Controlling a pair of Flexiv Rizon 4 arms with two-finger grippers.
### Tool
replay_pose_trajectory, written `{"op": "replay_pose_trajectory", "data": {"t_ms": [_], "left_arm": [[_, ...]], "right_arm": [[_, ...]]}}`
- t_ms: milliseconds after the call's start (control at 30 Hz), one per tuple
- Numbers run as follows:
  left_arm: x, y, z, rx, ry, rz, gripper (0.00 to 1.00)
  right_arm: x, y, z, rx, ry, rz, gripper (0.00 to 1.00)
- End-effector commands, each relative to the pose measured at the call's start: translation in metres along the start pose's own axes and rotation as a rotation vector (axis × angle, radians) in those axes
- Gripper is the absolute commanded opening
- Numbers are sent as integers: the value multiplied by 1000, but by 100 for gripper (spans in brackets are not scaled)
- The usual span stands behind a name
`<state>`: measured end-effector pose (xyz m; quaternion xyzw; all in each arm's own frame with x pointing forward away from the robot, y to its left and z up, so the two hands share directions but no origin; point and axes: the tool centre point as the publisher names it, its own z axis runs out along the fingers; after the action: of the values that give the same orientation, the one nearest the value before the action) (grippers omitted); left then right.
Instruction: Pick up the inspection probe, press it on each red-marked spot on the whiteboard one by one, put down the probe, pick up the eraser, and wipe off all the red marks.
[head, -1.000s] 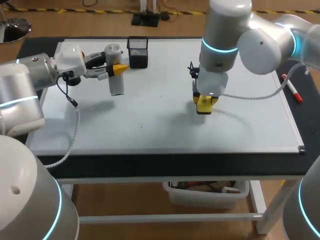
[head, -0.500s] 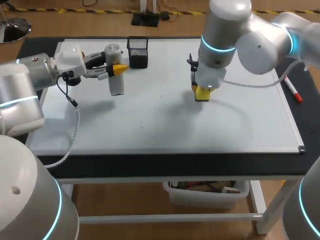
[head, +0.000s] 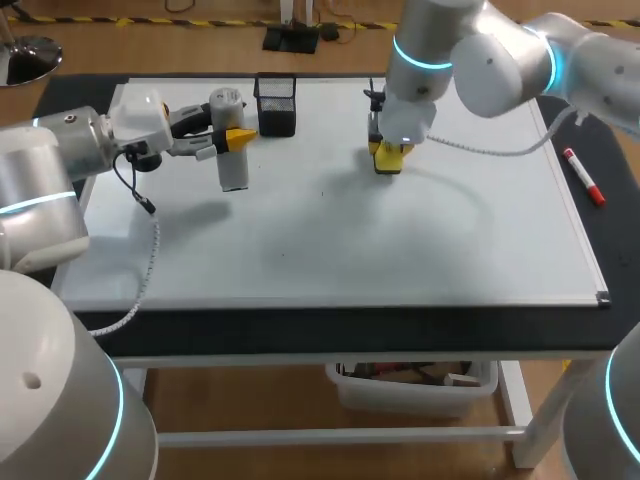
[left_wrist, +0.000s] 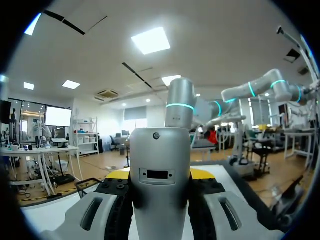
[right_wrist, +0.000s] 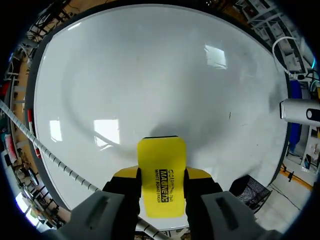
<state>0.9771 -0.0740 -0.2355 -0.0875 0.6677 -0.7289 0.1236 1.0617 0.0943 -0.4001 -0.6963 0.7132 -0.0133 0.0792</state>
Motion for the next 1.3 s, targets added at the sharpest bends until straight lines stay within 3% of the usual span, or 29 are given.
{"op": "replay_pose_trajectory", "data": {"t_ms": [33,633,1267,1300], "left_arm": [[0,1,0,5,0,2,0],[0,1,0,5,0,2,0],[0,1,0,5,0,2,0],[0,1,0,5,0,2,0]], "right_arm": [[-9,-43,11,-55,52,-32,0],[-8,-96,39,-166,97,-3,0],[-10,-109,46,-190,109,5,0],[-10,-109,45,-188,109,6,14]]}}
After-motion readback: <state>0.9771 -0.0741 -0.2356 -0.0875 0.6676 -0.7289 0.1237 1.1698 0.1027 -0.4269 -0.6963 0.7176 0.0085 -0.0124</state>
